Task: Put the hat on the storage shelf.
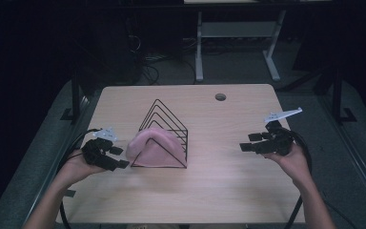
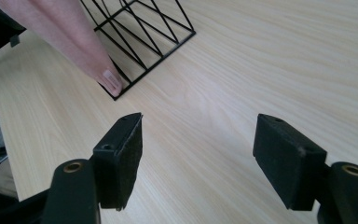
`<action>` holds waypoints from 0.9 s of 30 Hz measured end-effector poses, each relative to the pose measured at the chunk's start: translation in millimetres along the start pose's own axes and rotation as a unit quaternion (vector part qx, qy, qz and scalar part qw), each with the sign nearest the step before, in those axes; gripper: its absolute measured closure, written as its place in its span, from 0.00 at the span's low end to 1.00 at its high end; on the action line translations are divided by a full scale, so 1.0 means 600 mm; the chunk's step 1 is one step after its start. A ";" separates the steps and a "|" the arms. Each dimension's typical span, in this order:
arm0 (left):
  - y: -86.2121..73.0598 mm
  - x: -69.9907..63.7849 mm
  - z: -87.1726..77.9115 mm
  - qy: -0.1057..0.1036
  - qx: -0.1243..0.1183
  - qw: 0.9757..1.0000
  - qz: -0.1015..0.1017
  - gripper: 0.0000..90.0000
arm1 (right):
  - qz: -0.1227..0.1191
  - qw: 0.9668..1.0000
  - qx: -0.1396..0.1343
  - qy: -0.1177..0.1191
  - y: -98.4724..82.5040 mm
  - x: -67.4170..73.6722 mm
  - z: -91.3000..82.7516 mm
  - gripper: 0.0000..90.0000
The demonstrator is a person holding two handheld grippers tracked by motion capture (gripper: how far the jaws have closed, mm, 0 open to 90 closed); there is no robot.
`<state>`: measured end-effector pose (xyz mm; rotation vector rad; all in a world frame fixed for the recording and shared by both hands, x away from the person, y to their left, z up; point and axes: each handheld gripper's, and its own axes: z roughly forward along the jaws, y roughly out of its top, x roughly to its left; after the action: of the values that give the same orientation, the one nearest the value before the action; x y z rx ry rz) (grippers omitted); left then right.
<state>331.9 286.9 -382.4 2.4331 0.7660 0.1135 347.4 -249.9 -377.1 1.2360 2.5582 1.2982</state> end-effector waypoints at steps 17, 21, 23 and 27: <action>-0.016 -0.004 0.005 0.009 -0.004 1.000 -0.006 0.37 | 0.024 0.999 0.019 -0.024 -0.076 -0.014 -0.001 0.34; -0.021 -0.006 0.005 0.011 -0.006 1.000 -0.008 0.37 | 0.028 0.999 0.022 -0.026 -0.092 -0.013 -0.005 0.34; -0.023 -0.009 0.005 0.014 -0.007 1.000 -0.009 0.36 | 0.030 0.999 0.021 -0.028 -0.100 -0.011 -0.006 0.34; -0.028 -0.016 0.004 0.003 -0.019 1.000 -0.016 0.34 | 0.026 0.999 0.012 -0.028 -0.122 -0.004 -0.007 0.34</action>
<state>316.2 291.5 -392.6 2.3838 0.7984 0.1230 300.6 -279.4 -425.5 1.3325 2.5276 1.2274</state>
